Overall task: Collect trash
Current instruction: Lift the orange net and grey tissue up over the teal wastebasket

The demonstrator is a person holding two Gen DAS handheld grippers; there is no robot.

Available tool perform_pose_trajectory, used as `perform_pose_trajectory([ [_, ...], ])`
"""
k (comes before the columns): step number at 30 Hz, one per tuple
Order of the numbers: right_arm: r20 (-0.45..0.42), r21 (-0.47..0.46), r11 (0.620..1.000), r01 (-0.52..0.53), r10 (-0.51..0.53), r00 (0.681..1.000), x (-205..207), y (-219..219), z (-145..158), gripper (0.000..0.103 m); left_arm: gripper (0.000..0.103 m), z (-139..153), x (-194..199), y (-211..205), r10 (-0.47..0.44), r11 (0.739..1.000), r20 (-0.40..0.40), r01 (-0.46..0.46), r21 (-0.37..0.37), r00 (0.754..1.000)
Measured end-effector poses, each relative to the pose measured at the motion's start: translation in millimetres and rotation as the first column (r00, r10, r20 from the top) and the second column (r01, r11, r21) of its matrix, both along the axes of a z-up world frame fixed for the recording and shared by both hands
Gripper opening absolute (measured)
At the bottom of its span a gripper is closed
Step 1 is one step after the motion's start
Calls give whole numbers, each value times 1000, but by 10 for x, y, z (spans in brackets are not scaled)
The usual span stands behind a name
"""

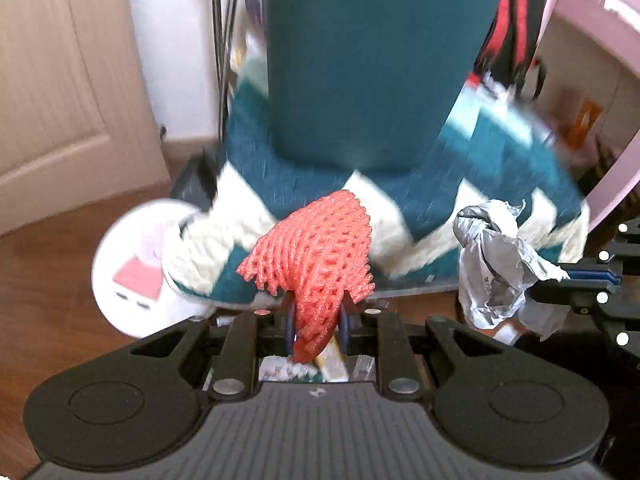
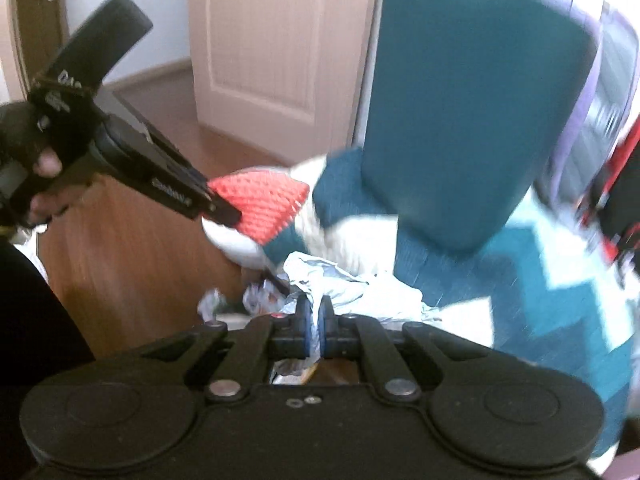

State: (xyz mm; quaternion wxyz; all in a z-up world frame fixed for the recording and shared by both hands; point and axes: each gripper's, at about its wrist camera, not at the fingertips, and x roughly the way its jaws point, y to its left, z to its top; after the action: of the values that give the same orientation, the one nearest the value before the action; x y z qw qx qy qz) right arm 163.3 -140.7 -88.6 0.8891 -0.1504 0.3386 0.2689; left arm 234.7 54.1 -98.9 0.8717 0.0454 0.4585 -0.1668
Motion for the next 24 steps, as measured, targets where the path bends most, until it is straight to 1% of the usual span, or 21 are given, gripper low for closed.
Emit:
perform_pose_trajectory([
  [6,144,8,999,-46,45,989,-256,-28,807,4,20,788,-214,-63,27,999,123,-24,-29,992],
  [9,202,10,999,-49,46,978,-283,-44,1153,4,20,1192,-269,-108,38,999,187,-31,-44,982],
  [13,274,31,999,-41,31,961,-265,-91,1621,4,20,1646,-276,-176,57,997,262,-41,-67,963],
  [18,338,47,998,-42,24,941,-104,-156,2022,4,20,2102,-109,-245,84,993,313,-55,-100,946],
  [21,372,39,999,-35,18,928,37,-184,2212,4,20,2287,49,-312,91,992,331,-56,-116,939],
  [24,389,33,999,-27,12,921,213,-221,2330,4,20,2479,234,-454,91,992,353,-55,-112,931],
])
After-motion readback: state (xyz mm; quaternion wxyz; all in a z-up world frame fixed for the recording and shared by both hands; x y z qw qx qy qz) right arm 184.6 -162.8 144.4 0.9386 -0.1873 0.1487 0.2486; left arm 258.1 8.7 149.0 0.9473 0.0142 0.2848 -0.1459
